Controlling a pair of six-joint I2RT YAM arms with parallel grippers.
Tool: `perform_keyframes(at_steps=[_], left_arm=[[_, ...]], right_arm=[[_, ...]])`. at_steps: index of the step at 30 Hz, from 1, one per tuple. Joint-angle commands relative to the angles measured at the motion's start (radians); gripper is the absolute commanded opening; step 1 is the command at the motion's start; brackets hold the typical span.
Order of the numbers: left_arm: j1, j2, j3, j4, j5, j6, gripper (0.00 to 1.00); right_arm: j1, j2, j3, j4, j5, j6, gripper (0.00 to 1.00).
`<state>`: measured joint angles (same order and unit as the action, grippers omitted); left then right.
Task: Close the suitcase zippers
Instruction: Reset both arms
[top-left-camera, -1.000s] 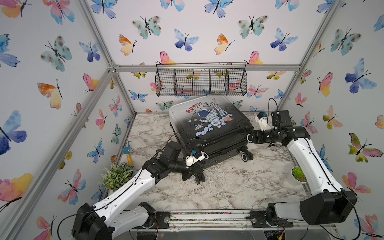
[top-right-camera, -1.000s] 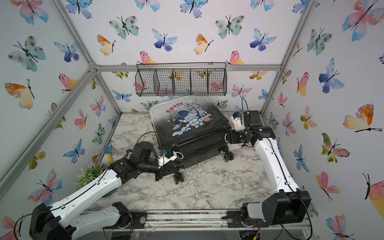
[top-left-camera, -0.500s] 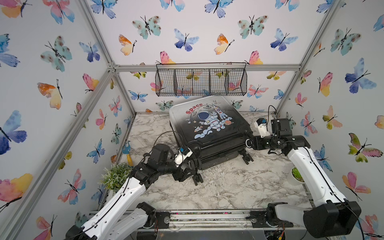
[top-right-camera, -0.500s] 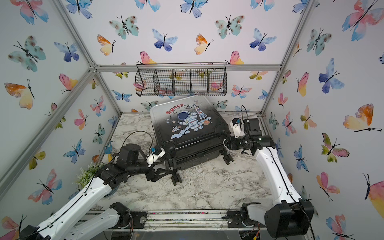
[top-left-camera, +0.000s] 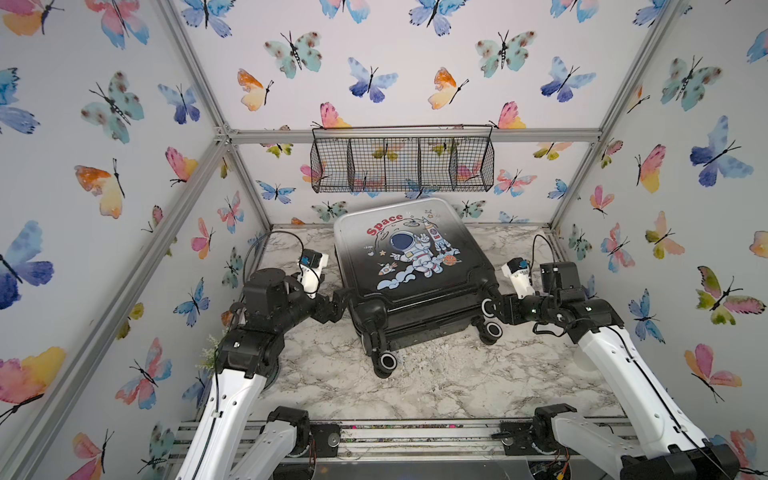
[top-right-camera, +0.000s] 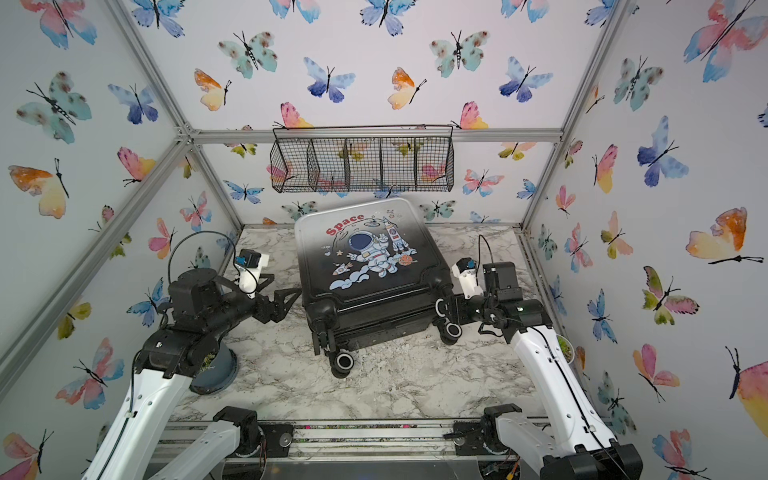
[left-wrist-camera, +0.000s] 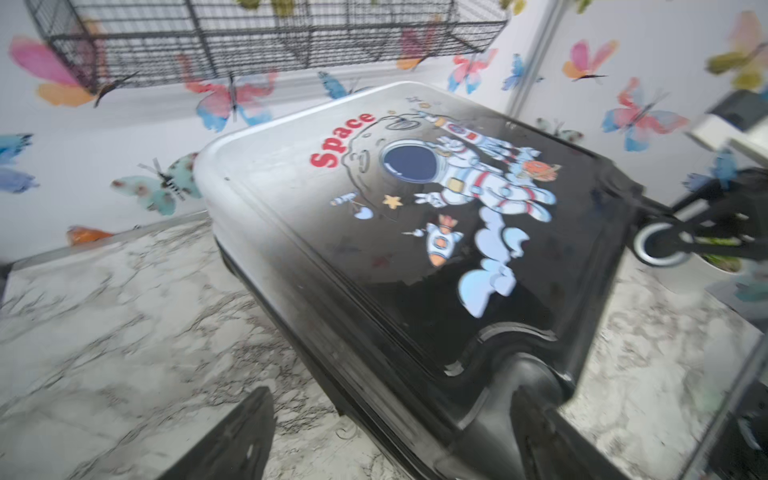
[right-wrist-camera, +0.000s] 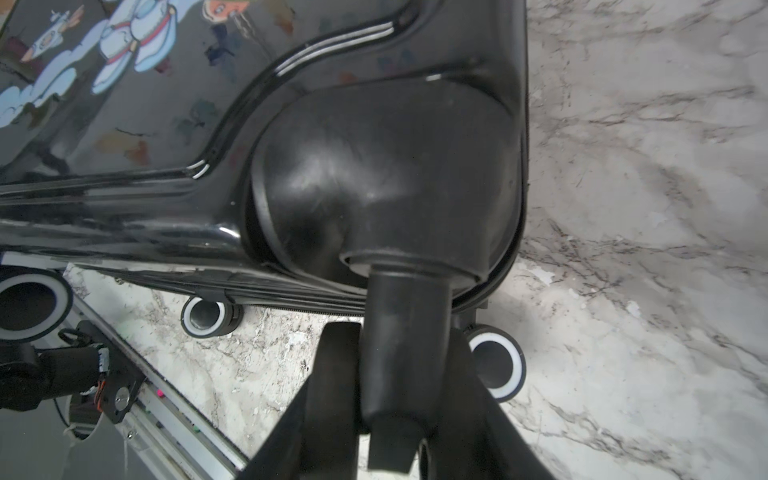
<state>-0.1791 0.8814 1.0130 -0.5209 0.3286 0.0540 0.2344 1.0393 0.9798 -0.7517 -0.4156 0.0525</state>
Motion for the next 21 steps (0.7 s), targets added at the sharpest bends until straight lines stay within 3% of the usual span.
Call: perform_keyframes(at_steps=[1,5,9,11,13,16,21], left_arm=[[0.034,0.172,0.028,-0.007,-0.311,-0.115,0.88],[0.06,0.217,-0.063,0.16,-0.449,-0.172,0.9],[0.127,0.252,-0.08,0.222,-0.499,-0.236,0.92],[0.169,0.267,-0.094,0.25,-0.48,-0.255,0.93],[0.192,0.281,-0.112,0.285,-0.473,-0.263,0.94],[0.202,0.275,-0.172,0.397,-0.478,-0.27,0.96],[0.195,0.292,-0.254,0.582,-0.497,-0.24,0.98]], right_arm=[[0.059,-0.039,0.008,0.085,-0.138,-0.035,0.07],[0.068,-0.026,0.008,0.082,-0.108,-0.014,0.26],[0.066,-0.007,0.054,0.066,0.111,-0.067,0.54],[0.065,0.011,0.113,0.048,0.222,-0.1,0.75],[0.062,0.007,0.161,0.074,0.309,-0.117,0.88],[0.028,-0.018,0.171,0.21,0.389,-0.116,0.96],[-0.138,0.066,0.094,0.446,0.309,-0.031,0.98]])
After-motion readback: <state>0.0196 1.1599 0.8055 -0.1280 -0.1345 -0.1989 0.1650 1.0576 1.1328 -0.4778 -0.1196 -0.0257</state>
